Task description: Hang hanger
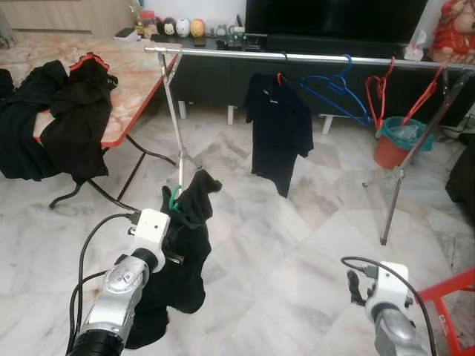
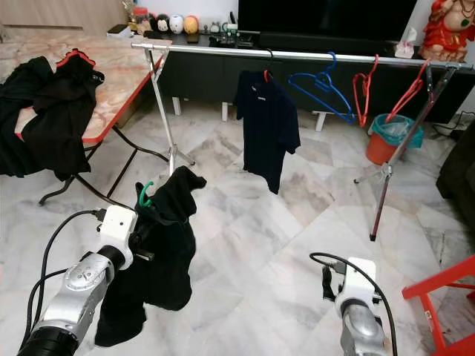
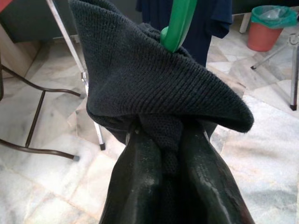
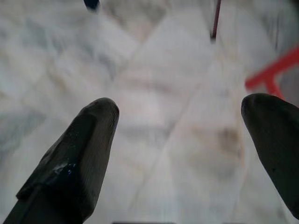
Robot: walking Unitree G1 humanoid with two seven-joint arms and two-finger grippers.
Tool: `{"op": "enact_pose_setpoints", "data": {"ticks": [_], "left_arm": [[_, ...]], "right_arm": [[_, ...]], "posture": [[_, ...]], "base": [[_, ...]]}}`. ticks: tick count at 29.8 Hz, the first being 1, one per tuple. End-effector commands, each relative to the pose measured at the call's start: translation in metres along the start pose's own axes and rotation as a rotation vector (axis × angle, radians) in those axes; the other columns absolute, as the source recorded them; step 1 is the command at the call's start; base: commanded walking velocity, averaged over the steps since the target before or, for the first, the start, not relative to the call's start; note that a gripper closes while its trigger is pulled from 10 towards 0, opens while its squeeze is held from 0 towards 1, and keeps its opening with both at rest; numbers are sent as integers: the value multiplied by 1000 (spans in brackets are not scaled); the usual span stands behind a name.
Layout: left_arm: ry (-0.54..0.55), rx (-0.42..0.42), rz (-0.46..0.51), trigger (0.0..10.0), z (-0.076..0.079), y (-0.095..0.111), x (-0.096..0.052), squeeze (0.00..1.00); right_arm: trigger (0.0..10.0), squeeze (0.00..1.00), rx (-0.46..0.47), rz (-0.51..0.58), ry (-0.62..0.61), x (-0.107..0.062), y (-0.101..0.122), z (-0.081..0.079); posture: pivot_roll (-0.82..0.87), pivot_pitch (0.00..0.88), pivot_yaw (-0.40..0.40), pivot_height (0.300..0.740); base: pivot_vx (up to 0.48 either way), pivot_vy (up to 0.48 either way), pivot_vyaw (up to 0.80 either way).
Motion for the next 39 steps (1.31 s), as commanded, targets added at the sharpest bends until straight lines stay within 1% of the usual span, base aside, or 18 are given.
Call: {"op": "enact_pose_setpoints", "data": {"ticks": [1,3,4,5,6,7,9,13,19,23,26,27,28,31,33,35,39], "left_arm": [[8,11,49,10000,-1,11,5,0],[8,10,55,10000,-1,11,6,0],[10,9,64,10000,0,12,7,0],[10,9,64,10000,0,12,7,0],[11,8,66,10000,0,13,8,0],[9,7,64,10000,0,12,8,0],[1,6,63,10000,0,12,7,0],[5,9,58,10000,-2,12,8,0],[15,10,61,10000,-6,13,9,0],[39,8,57,10000,-10,12,10,0],[53,6,54,10000,-12,12,10,0],[65,3,52,10000,-15,12,10,0],[67,2,53,10000,-15,12,10,0],[72,6,53,10000,-19,14,10,0],[76,7,52,10000,-20,14,10,0],[76,10,52,10000,-20,14,11,0],[72,11,50,10000,-20,14,12,0]], "right_arm": [[10000,0,18,-62,-10,-3,-15,-2],[10000,0,25,-69,-22,-4,-18,-2],[10000,0,35,-99,-46,-7,-26,-2],[10000,0,35,-99,-46,-7,-26,-2],[10000,0,35,-121,-53,-9,-32,-4],[10000,0,30,-128,-54,-9,-34,-5],[10000,0,59,-142,-55,-11,-38,-8],[10000,0,45,-167,-32,-12,-42,-13],[10000,0,40,-176,-23,-11,-41,-11],[10000,0,60,-176,-17,-9,-38,-6],[10000,0,40,-179,-2,-9,-38,-5],[10000,0,9,-182,8,-10,-40,-6],[10000,0,6,-185,12,-10,-41,-6],[10000,0,47,-197,22,-12,-45,-9],[10000,0,41,-198,29,-12,-46,-10],[10000,0,62,-205,35,-13,-48,-11],[10000,0,50,-219,33,-13,-50,-10]], "posture": [[32,0,-13,740],[32,0,-13,740],[37,0,-11,740],[37,0,-11,740],[37,0,-10,740],[37,0,-10,740],[40,0,-6,740],[44,0,-4,740],[41,0,-1,740],[39,0,-4,740],[41,0,-6,740],[43,0,-8,740],[43,0,-8,740],[40,0,-7,740],[39,0,-7,740],[40,0,-7,740],[38,0,-5,740]], "base": [[274,0,0],[274,0,0],[274,0,0],[274,0,0],[285,0,0],[292,0,0],[317,0,0],[327,0,0],[334,0,0],[337,0,0],[337,0,0],[337,0,800],[337,0,800],[344,0,533],[343,0,0],[349,0,0],[350,0,0]]}}
Point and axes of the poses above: a point about 5 cm out from each wrist's last joint towards the gripper, its own x axis pointing out of the wrist towards the gripper, its own y axis along the axis of the wrist's last joint, z = x × y, the point moved 2 cm from there along x, pointing out of the wrist towards the gripper, and after that the axes turned 4 degrees about -x, right-handed, at the moved point
